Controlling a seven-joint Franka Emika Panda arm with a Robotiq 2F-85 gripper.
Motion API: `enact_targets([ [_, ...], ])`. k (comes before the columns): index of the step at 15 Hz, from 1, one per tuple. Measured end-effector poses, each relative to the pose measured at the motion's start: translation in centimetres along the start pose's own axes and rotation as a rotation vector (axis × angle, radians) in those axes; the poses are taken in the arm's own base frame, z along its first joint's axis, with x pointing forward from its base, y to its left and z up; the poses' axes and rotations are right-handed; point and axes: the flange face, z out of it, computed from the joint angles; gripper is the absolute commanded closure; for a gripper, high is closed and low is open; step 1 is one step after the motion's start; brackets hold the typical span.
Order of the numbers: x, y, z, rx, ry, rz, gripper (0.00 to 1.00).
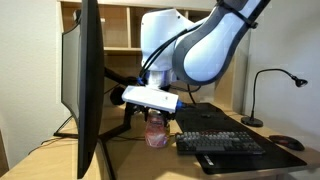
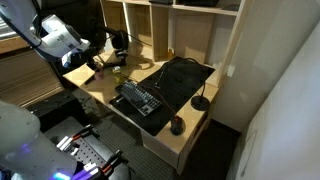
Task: Put the pink can next to the yellow one
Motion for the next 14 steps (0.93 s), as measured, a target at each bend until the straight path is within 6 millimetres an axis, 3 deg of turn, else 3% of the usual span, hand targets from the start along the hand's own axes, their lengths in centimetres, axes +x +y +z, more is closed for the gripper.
enact_targets([
  [5, 0.4, -1.8, 1.3, -0.008, 0.011, -0.010, 0.51],
  [6, 0.6, -2.2, 1.6, -0.014, 0.010, -0.007, 0.26],
  [8, 0.8, -2.8, 2.2, -0.033, 0.010, -0.004, 0.26],
  [9, 0.8, -3.0, 2.4, -0.035, 0.008, -0.003, 0.51],
  [14, 0.9, -2.9, 3.4, -0.082, 0.024, -0.007, 0.51],
])
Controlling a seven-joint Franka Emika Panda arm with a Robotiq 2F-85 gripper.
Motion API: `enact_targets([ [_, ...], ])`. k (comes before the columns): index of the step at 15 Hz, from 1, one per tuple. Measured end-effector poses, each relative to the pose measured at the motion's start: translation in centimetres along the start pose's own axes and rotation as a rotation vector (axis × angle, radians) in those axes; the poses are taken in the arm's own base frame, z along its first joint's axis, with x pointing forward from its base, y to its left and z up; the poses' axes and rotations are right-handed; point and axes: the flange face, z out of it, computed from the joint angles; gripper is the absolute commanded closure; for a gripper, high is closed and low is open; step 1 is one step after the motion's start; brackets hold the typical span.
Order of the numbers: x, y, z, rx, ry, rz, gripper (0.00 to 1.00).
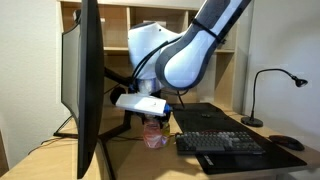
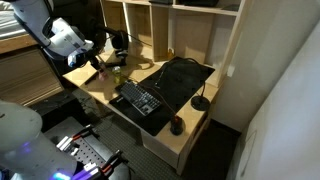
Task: Put the pink can next to the yellow one
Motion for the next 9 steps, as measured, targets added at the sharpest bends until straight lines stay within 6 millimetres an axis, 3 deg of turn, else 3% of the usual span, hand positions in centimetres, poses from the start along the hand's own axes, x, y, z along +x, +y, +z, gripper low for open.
enact_targets([
  [7, -0.6, -2.8, 2.3, -0.029, 0.029, -0.046, 0.51],
  [8, -0.4, -3.2, 2.7, -0.028, 0.029, -0.043, 0.26],
  [9, -0.3, -3.5, 3.1, -0.029, 0.028, -0.040, 0.26],
])
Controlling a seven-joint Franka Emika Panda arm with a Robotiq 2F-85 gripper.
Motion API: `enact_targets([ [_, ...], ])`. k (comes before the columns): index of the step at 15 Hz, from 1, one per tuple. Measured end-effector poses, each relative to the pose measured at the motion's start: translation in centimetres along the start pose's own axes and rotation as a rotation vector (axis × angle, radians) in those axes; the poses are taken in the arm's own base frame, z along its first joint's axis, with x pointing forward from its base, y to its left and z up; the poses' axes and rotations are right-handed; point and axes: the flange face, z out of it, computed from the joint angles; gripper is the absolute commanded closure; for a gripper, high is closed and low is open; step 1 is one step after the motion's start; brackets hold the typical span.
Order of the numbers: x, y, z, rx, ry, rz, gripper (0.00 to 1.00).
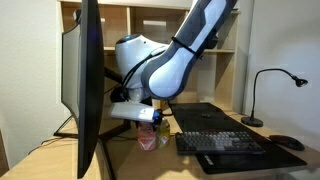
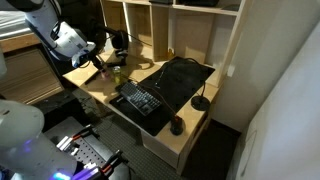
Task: Put the pink can next to the yellow one
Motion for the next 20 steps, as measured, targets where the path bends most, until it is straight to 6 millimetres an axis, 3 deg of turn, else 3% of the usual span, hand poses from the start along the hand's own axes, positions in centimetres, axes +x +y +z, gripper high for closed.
enact_targets([
  [1, 0.2, -0.2, 0.3, -0.001, 0.000, 0.003, 0.26],
  [2, 0.2, -0.3, 0.6, -0.002, -0.001, 0.005, 0.51],
  [12, 1.3, 0.2, 2.6, -0.003, 0.033, 0.033, 0.51],
  [20, -1.5, -1.0, 3.3, 0.078, 0.065, 0.017, 0.51],
])
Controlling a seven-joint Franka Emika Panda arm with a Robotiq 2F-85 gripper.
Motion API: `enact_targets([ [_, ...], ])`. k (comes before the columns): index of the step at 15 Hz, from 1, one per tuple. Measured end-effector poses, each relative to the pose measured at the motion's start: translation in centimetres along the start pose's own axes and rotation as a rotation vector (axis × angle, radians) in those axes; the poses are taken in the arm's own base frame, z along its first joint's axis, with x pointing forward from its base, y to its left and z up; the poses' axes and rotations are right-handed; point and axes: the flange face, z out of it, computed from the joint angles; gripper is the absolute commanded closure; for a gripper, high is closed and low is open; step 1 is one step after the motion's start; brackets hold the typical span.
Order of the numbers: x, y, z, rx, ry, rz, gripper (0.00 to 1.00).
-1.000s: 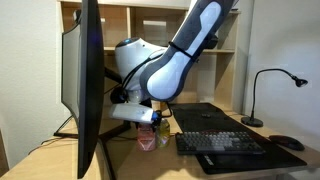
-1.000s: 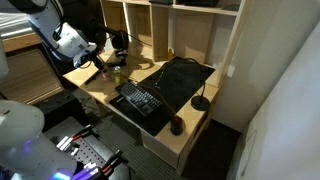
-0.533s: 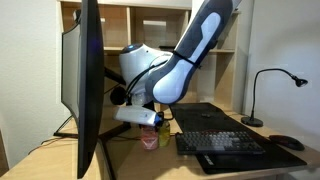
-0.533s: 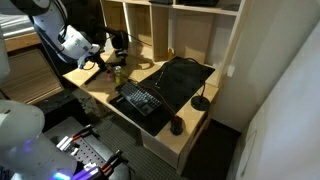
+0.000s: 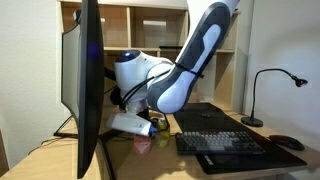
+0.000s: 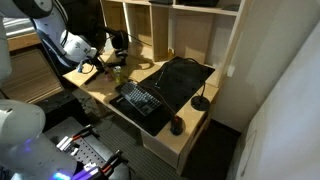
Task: Put the pink can next to the yellow one
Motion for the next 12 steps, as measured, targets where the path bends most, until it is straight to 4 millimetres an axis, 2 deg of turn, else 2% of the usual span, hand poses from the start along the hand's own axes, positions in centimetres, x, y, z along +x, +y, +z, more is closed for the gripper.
enact_targets([
  [3, -0.43, -0.19, -0.17, 0.007, 0.006, 0.002, 0.51],
  [4, -0.43, -0.19, -0.17, 0.007, 0.006, 0.004, 0.34],
  [5, -0.42, -0.18, -0.16, 0.006, 0.006, 0.005, 0.07],
  [8, -0.40, -0.13, -0.11, 0.004, 0.005, 0.012, 0.00],
  [12, -0.55, -0.21, -0.19, 0.004, -0.001, 0.018, 0.00],
])
